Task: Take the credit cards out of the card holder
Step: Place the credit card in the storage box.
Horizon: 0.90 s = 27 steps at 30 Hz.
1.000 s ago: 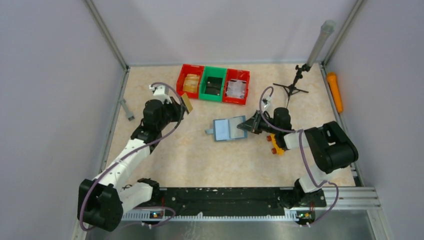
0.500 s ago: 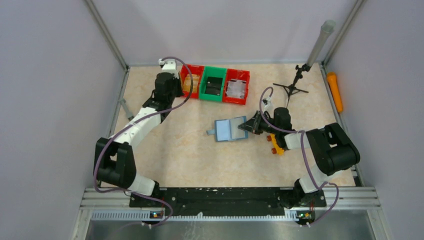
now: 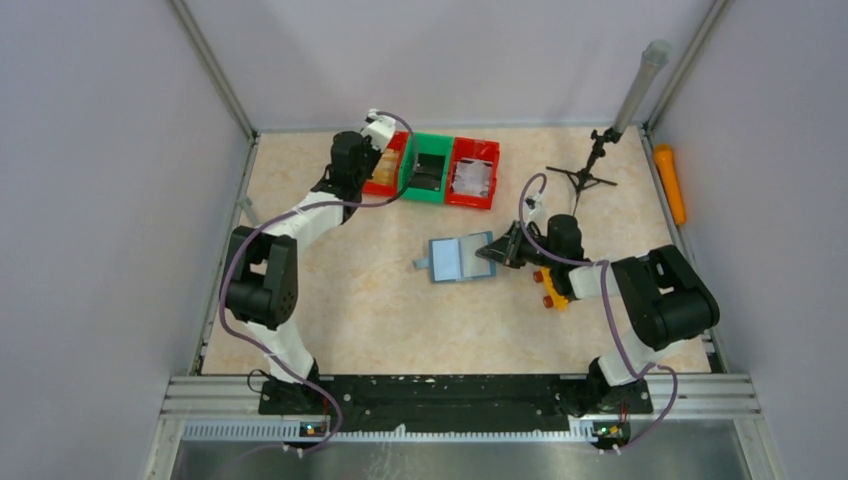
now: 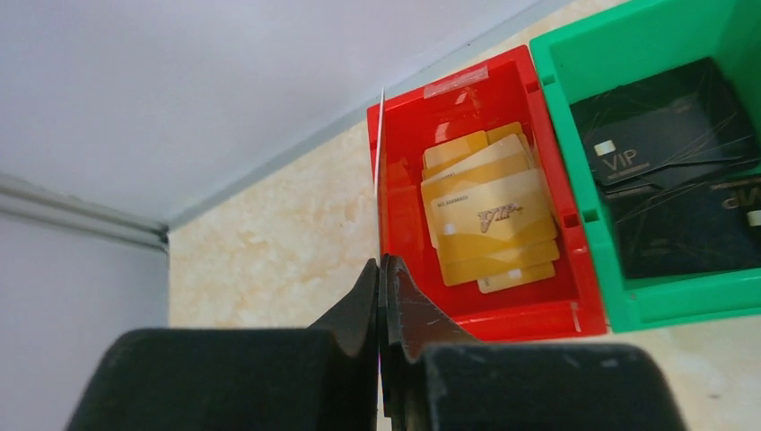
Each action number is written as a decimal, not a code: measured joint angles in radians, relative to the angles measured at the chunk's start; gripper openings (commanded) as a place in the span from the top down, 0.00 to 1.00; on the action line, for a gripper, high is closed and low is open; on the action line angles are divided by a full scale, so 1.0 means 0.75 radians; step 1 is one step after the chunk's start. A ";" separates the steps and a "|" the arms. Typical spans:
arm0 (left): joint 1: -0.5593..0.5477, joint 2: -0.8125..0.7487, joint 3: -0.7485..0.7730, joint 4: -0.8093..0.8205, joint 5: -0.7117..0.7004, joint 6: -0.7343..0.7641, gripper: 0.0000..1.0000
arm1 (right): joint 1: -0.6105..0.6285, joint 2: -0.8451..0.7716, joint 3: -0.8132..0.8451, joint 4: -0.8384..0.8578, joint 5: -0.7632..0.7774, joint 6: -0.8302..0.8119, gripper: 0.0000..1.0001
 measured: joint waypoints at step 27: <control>0.000 0.483 0.392 -0.124 0.101 0.799 1.00 | 0.000 0.072 0.000 0.105 -0.067 0.081 1.00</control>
